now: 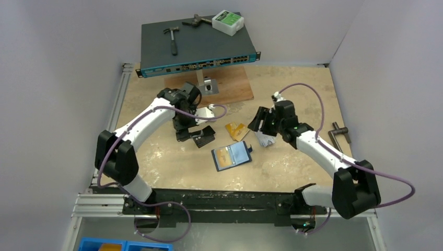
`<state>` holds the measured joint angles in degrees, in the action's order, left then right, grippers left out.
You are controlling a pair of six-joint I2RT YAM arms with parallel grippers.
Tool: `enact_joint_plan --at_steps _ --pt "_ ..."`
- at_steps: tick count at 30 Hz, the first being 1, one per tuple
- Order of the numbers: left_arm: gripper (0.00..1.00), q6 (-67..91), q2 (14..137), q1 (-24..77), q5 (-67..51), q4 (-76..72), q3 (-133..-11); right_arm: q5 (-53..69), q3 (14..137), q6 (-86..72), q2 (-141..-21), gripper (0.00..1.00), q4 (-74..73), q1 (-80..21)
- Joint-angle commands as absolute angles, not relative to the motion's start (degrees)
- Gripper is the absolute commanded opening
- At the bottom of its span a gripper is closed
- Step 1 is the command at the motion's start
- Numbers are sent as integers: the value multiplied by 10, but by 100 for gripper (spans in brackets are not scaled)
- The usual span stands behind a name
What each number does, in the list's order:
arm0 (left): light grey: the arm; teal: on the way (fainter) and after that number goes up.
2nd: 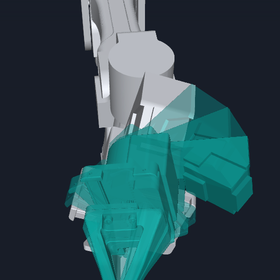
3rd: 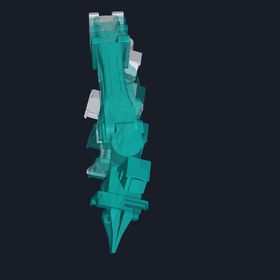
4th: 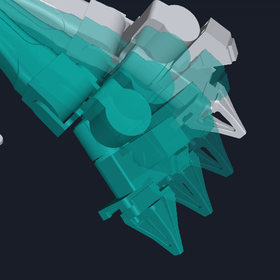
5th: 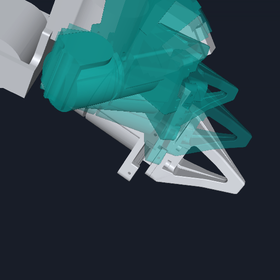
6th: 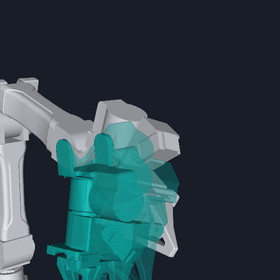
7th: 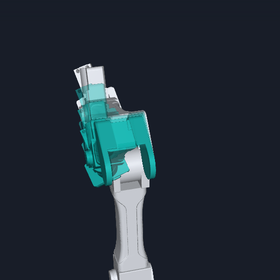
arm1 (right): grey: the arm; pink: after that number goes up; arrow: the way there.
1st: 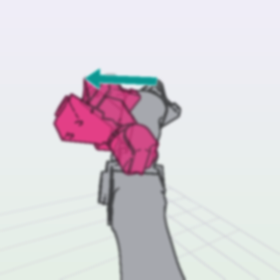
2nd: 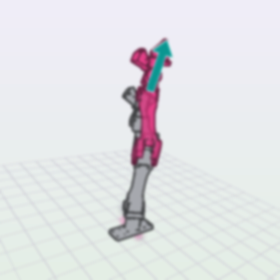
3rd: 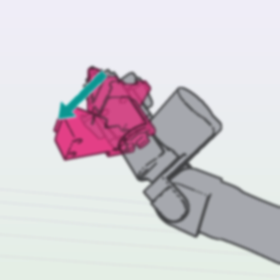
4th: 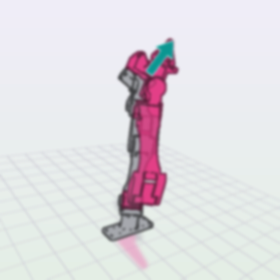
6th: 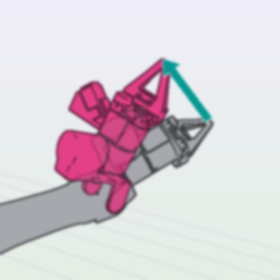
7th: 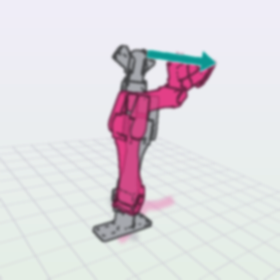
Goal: Put the credit cards into the card holder
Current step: Pick up the credit card from the center of the board.
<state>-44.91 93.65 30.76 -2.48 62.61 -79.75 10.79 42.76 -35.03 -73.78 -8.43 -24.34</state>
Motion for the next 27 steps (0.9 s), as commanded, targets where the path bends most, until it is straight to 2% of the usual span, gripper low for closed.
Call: enact_joint_plan --at_steps 1,5,6,11,15,22,27 --pt "100 -369 848 273 86 642 -782 60 469 -303 -714 68 -156 -189" --pt "100 -307 732 250 160 587 -772 35 467 -308 -699 97 -170 -169" --pt "100 -294 712 242 161 585 -765 37 463 -310 -696 99 -169 -160" --pt "100 -250 666 239 94 690 -777 64 437 -309 -696 99 -160 -110" --pt "100 -239 622 238 37 717 -773 29 408 -301 -691 99 -162 -104" --pt "100 -233 598 238 22 644 -713 31 363 -308 -682 99 -137 -104" --pt "100 -232 638 250 3 598 -719 45 372 -312 -741 95 -125 -104"
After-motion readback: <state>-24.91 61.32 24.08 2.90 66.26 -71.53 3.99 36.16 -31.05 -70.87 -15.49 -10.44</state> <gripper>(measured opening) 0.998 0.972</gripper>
